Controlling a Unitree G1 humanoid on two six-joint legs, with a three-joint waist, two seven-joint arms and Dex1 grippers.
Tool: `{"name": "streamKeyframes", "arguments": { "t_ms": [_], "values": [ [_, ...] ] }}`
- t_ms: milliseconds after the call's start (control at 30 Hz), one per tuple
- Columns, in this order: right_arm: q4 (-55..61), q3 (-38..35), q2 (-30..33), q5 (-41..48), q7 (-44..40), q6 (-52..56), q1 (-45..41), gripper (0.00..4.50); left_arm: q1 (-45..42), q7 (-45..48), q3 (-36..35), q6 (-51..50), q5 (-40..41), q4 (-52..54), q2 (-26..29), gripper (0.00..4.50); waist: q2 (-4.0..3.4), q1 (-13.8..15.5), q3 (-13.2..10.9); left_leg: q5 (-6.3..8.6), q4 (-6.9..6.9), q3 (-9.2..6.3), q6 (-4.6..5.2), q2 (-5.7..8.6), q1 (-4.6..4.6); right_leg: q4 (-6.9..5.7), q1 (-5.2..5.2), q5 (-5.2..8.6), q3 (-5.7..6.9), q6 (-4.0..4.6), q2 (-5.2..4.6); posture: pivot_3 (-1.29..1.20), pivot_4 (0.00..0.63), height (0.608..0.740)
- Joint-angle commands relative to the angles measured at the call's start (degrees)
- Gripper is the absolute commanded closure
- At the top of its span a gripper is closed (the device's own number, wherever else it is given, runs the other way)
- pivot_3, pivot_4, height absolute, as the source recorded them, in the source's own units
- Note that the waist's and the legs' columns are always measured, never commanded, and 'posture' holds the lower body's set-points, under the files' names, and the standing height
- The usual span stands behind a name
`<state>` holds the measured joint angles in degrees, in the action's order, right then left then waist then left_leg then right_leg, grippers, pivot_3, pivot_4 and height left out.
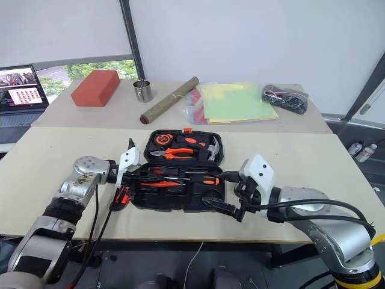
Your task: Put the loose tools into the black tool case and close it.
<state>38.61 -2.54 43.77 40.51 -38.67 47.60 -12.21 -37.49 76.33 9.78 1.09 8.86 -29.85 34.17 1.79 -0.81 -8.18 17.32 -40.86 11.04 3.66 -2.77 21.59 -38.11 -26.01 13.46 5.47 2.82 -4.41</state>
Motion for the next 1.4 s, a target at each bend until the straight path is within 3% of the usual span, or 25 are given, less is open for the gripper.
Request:
{"name": "streamKeyframes", "arguments": {
  "t_ms": [33, 200, 533, 733, 767, 833, 900, 933, 1033, 1133, 1267, 1400],
  "values": [
    [0.3, 0.0, -0.1, -0.6, -0.4, -1.7, -0.8, 0.00, 2.4, -0.7, 1.2, 1.2, -2.9, -1.8, 1.1, 4.39, -0.05, 0.0, 0.0, 0.00, 0.00, 0.01, 0.00, 0.00, -0.07, 0.00, 0.06, 0.00, -0.01, 0.00, 0.00, 0.00, 0.150, 0.736],
    [-0.1, 0.1, -0.1, -1.1, -0.8, -1.9, -1.2, 0.00, 0.5, -1.5, -0.1, -1.0, -1.4, -1.5, 0.3, 4.39, -0.05, 0.0, 0.0, 0.00, 0.02, 0.01, -0.01, -0.03, -0.32, 0.01, 0.33, 0.01, -0.02, -0.01, -0.02, 0.00, 0.150, 0.736],
    [-1.8, 1.2, -0.5, -2.0, -2.1, -2.5, -3.1, 0.00, 2.4, -1.3, 0.1, 4.5, -3.5, -2.6, 3.3, 4.39, -0.06, 0.0, 0.0, 0.01, 0.04, 0.01, -0.01, -0.05, -0.33, 0.03, 0.33, 0.00, -0.02, 0.00, -0.06, 0.00, 0.150, 0.736],
    [-6.1, 4.3, -1.4, -3.5, -5.4, -4.7, -8.1, 0.00, 5.9, -3.6, -10.3, -11.6, 6.3, 9.9, 8.9, 4.39, -0.05, -0.2, 0.0, 0.01, 0.05, 0.01, -0.01, -0.11, -0.25, 0.04, 0.22, 0.01, -0.04, 0.01, -0.09, 0.00, 0.150, 0.736],
    [-6.8, 4.8, -1.6, -3.7, -6.1, -5.1, -8.9, 0.00, 7.6, -4.0, -12.7, -15.5, 8.5, 13.0, 10.6, 3.89, -0.05, -0.3, 0.0, 0.00, 0.07, 0.01, -0.01, -0.11, -0.21, 0.03, 0.17, 0.02, -0.02, 0.03, -0.07, 0.00, 0.150, 0.736],
    [-8.4, 6.2, -2.4, -3.9, -8.1, -5.8, -11.0, 0.00, 14.0, -5.4, -19.5, -24.3, 12.9, 20.5, 15.0, 3.45, -0.05, -0.5, 0.0, 0.00, 0.07, 0.01, -0.02, -0.12, 0.07, 0.01, -0.12, 0.03, -0.04, 0.04, -0.10, 0.00, 0.150, 0.736],
    [-9.5, 7.9, -2.8, -4.3, -10.2, -6.4, -12.6, 0.00, 22.0, -8.0, -26.3, -30.7, 15.2, 27.1, 18.3, 2.58, -0.06, -1.2, 0.0, 0.00, 0.09, 0.04, -0.02, -0.15, 0.15, 0.02, -0.22, 0.02, -0.04, 0.04, -0.12, 0.00, 0.150, 0.736],
    [-9.7, 8.6, -2.7, -4.4, -11.3, -6.6, -13.1, 0.00, 25.7, -9.3, -29.1, -33.0, 15.6, 29.4, 19.3, 2.40, -0.08, -1.3, 0.0, 0.00, 0.11, 0.02, -0.03, -0.15, 0.14, 0.03, -0.21, 0.04, -0.03, 0.06, -0.17, 0.00, 0.150, 0.736],
    [-10.0, 9.9, -2.5, -4.5, -14.3, -7.3, -14.0, 0.00, 36.8, -12.5, -37.0, -39.0, 17.2, 36.4, 19.8, 1.26, -0.11, -1.0, 0.0, 0.01, 0.22, 0.01, -0.03, -0.10, 0.11, 0.06, -0.17, 0.10, 0.05, 0.04, -0.33, 0.00, 0.150, 0.736],
    [-10.3, 10.6, -2.7, -4.9, -15.4, -7.7, -14.4, 0.00, 42.4, -16.6, -41.0, -45.4, 20.1, 43.6, 18.3, 0.13, -0.09, 0.2, 0.0, 0.02, 0.24, 0.01, -0.04, -0.06, 0.11, 0.08, -0.16, 0.11, 0.09, 0.02, -0.48, 0.00, 0.150, 0.736],
    [-10.5, 11.0, -3.1, -5.5, -16.0, -7.7, -14.6, 0.00, 39.1, -26.0, -35.6, -55.8, 22.0, 51.5, 16.5, 0.01, -0.08, 1.7, -0.1, 0.04, 0.22, -0.01, -0.08, 0.04, 0.12, 0.07, -0.11, 0.10, 0.22, 0.03, -0.74, 0.00, 0.150, 0.736],
    [-9.8, 10.4, -3.3, -6.1, -15.4, -7.6, -14.2, 0.00, 30.1, -33.6, -30.5, -67.0, 23.2, 50.9, 14.1, 0.01, -0.05, 1.5, 0.0, 0.24, 0.22, -0.01, -0.46, 0.11, 0.06, 0.01, -0.02, 0.02, 0.17, -0.01, -0.75, 0.00, 0.150, 0.736]
  ]
}}
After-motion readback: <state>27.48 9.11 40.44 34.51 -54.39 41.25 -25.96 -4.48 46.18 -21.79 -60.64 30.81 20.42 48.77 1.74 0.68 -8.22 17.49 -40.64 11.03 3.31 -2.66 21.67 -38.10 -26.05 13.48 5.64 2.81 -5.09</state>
